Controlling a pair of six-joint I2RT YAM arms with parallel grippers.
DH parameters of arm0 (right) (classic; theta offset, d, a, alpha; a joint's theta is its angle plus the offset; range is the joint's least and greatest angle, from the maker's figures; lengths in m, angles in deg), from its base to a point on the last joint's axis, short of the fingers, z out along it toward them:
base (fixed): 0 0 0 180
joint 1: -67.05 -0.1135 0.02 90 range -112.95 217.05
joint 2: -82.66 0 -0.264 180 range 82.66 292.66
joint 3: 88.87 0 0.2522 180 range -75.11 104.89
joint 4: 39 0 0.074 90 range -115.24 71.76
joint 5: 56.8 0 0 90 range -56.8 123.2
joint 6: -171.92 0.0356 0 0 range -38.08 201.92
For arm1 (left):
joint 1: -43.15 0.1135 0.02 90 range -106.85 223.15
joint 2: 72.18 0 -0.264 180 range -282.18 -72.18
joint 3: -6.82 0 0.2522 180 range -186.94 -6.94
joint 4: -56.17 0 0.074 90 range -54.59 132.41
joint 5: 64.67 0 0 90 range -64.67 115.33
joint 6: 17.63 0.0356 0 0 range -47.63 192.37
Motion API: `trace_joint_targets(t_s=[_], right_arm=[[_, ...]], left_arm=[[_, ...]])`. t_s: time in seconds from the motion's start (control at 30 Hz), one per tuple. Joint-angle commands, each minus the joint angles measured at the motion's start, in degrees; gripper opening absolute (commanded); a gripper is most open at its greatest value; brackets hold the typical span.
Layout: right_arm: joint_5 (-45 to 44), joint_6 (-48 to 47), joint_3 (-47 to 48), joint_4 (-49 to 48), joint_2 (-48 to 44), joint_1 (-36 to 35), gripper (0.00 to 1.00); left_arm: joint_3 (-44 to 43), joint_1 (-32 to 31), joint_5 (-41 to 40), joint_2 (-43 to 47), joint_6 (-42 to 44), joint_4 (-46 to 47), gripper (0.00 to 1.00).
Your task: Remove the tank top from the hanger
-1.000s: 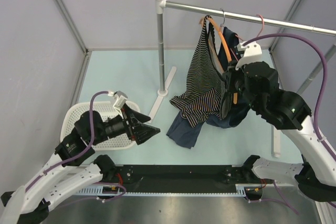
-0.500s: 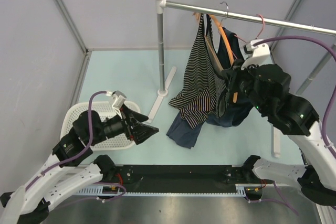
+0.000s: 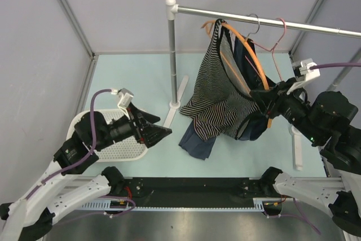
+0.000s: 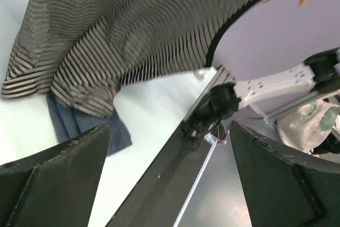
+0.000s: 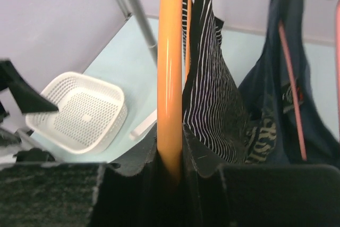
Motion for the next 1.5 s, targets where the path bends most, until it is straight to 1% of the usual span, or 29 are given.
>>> trace_joint_targets(t_s=[0.0,0.23,0.3,0.37,0.43,0.57,0.6,0.67,0.7,0.8,1.0,1.1,1.13,1.27,1.3,1.33,1.43,1.47], right_arm=[[7.82,5.69,-2.20,0.22,-4.26,0.01,0.00],[14.34,8.86,-5.28,3.73,-9.45,0.01,0.00],[19.77,9.48,-6.78,4.53,-10.68,0.10,0.00],[22.59,10.97,-10.29,3.74,-12.51,0.19,0.00],[25.94,12.37,-13.01,1.99,-13.67,0.27,0.00],[28.58,14.14,-18.90,-0.04,-14.64,0.27,0.00],[29.02,14.49,-19.43,-0.91,-14.98,0.19,0.00],[29.29,14.93,-20.84,-1.97,-15.60,0.27,0.00],[29.29,15.02,-21.11,-2.84,-16.39,0.27,0.00],[29.20,15.46,-22.25,-3.90,-17.27,0.19,0.00],[31.31,16.07,-24.97,-5.22,-17.54,0.27,0.00],[32.98,16.51,-26.11,-6.10,-17.80,0.19,0.00],[33.33,16.51,-26.21,-6.19,-17.97,0.27,0.00],[33.33,16.51,-26.91,-5.49,-19.03,0.27,0.00],[33.50,16.68,-27.26,-5.75,-19.29,0.27,0.00],[34.20,16.69,-27.78,-6.01,-19.64,0.27,0.00],[34.21,16.60,-28.49,-6.37,-20.79,0.19,0.00],[34.30,16.42,-28.67,-6.37,-21.22,0.27,0.00]], left_arm=[[-8.44,0.31,-0.49,-3.72,1.76,4.39,0.99],[-14.70,0.31,0.65,-12.15,1.50,8.61,0.98],[-16.10,0.31,0.57,-14.61,1.67,9.49,0.98],[-17.24,0.23,-0.92,-16.28,2.81,9.58,0.98],[-18.21,0.31,-3.28,-18.66,4.47,9.32,0.96],[-21.81,0.31,-3.65,-23.05,6.85,8.10,0.91],[-22.34,0.31,-4.09,-23.93,7.38,7.31,0.87],[-23.14,0.31,-6.53,-26.04,8.61,4.59,0.84],[-23.14,0.31,-7.42,-26.48,9.05,3.62,0.80],[-21.39,0.31,-9.36,-26.93,10.02,1.41,0.74],[-17.52,0.31,-8.57,-25.70,9.14,1.41,0.70],[-16.99,0.31,-10.50,-26.39,9.66,0.80,0.69],[-17.51,0.31,-10.77,-26.75,10.02,0.01,0.67],[-18.92,0.23,-13.58,-29.55,11.86,-2.37,0.45],[-19.18,0.31,-13.58,-30.08,12.30,-2.63,0.43],[-19.88,0.31,-15.24,-30.87,12.48,-3.16,0.41],[-22.42,0.31,-14.99,-34.30,12.39,-5.08,0.38],[-22.96,0.31,-14.90,-35.09,12.39,-5.44,0.33]])
